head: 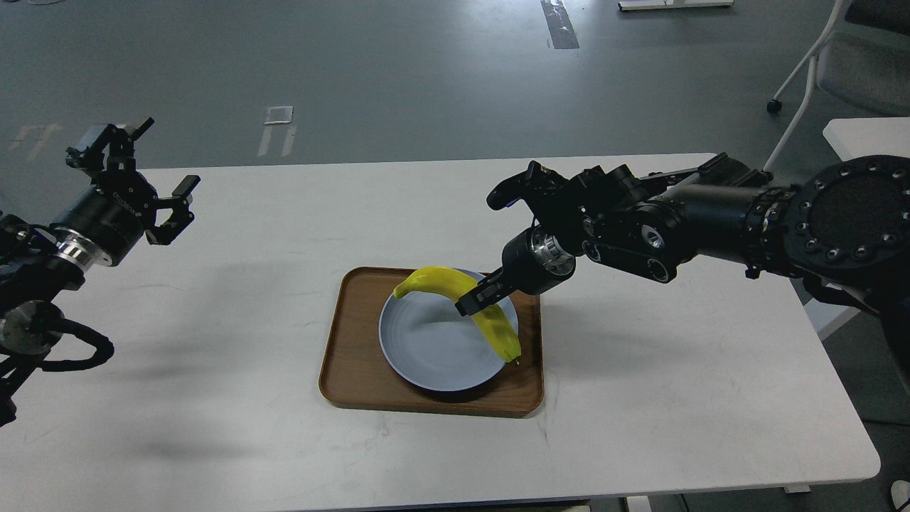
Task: Place banana on plate with both arms
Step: 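Lower the banana onto the plate and open the right gripper, then withdraw the right gripper away from the plate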
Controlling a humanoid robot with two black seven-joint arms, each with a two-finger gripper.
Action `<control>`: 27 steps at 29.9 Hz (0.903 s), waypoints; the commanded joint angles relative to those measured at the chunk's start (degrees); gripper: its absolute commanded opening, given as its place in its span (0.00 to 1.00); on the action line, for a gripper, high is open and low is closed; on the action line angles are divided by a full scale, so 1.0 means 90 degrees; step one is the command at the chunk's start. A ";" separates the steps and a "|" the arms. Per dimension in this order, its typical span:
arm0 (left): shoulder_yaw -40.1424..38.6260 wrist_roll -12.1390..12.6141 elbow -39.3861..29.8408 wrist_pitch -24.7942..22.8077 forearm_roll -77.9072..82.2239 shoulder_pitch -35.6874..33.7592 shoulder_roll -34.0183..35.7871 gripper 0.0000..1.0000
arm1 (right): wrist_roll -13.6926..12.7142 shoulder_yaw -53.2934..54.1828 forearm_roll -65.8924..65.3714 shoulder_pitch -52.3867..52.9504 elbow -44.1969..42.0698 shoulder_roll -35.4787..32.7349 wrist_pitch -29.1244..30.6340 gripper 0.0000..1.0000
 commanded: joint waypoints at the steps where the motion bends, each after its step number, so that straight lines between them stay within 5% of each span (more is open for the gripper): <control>1: 0.0000 0.0000 0.0001 0.0000 -0.0004 0.0027 -0.0010 1.00 | 0.0000 0.0000 0.0291 -0.0030 0.0005 0.0000 -0.0017 0.60; 7: -0.0019 0.0000 0.0001 0.0000 -0.0004 0.0027 -0.0020 1.00 | 0.0000 0.0068 0.0585 -0.0001 -0.0024 0.0000 -0.0027 0.96; 10: -0.0048 0.0000 0.0001 0.0000 -0.0004 0.0027 -0.0010 1.00 | 0.0000 0.0253 0.0731 0.0068 -0.0112 -0.0048 -0.0056 0.97; 16: -0.0048 0.0000 0.0001 0.0000 0.0006 0.0027 -0.0078 1.00 | 0.0000 0.1678 0.1824 -0.0195 -0.0054 -0.1473 -0.0066 0.97; 21: -0.0048 0.0000 0.0001 0.0000 0.0015 0.0027 -0.0244 1.00 | 0.0000 0.3510 0.3140 -0.1501 -0.0083 -0.2536 -0.0056 0.98; 27: -0.0039 0.0000 0.0099 0.0000 0.0025 0.0056 -0.0459 1.00 | 0.0000 0.5456 0.3798 -0.3221 -0.0102 -0.2929 -0.0056 0.98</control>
